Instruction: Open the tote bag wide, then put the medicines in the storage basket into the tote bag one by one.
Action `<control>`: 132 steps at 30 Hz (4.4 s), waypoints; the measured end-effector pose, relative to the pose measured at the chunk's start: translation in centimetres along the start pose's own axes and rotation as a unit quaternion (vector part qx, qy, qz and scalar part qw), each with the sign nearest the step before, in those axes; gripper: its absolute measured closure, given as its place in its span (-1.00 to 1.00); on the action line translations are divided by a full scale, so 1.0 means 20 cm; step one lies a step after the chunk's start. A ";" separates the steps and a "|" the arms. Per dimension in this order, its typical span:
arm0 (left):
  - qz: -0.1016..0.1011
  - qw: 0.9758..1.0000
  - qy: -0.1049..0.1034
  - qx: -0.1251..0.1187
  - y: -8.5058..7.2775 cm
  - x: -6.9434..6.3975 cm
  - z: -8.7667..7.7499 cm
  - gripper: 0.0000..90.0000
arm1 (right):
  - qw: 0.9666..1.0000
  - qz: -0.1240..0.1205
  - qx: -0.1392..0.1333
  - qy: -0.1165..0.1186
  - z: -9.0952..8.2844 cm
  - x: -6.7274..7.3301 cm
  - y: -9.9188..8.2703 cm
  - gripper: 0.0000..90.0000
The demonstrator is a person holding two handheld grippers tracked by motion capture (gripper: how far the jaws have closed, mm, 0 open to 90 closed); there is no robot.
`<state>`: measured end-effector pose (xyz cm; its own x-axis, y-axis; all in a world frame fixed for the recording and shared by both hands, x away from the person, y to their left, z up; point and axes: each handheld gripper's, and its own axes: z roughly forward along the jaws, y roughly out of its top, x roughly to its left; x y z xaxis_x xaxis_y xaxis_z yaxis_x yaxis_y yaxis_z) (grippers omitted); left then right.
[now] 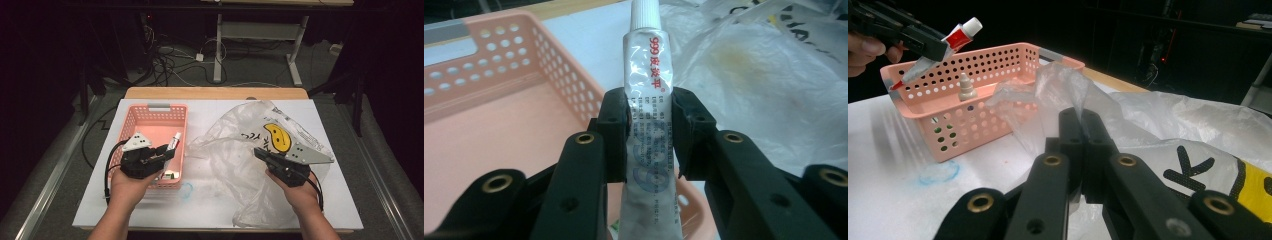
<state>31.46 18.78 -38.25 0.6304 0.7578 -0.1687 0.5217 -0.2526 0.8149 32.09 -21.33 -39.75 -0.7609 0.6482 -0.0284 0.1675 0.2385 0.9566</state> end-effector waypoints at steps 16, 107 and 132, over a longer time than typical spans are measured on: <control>0.036 0.998 -0.053 0.005 0.02 -0.22 0.11 0.51 | 1.000 -0.003 -0.006 -0.005 -0.01 0.00 0.02 1.00; 0.046 0.990 -0.129 0.032 0.03 -0.50 0.65 -1.00 | 0.999 0.010 -0.027 -0.026 -0.06 -0.07 0.02 1.00; 0.039 0.997 -0.061 0.022 -0.02 -0.32 0.28 -1.00 | 0.999 0.009 -0.023 -0.020 -0.05 -0.06 0.02 1.00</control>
<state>30.43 10.59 -40.65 0.7337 0.6569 -0.1736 0.4908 -0.3358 0.8040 32.37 -22.76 -39.00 -0.7316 0.6814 -0.0221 0.1508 0.1933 0.9695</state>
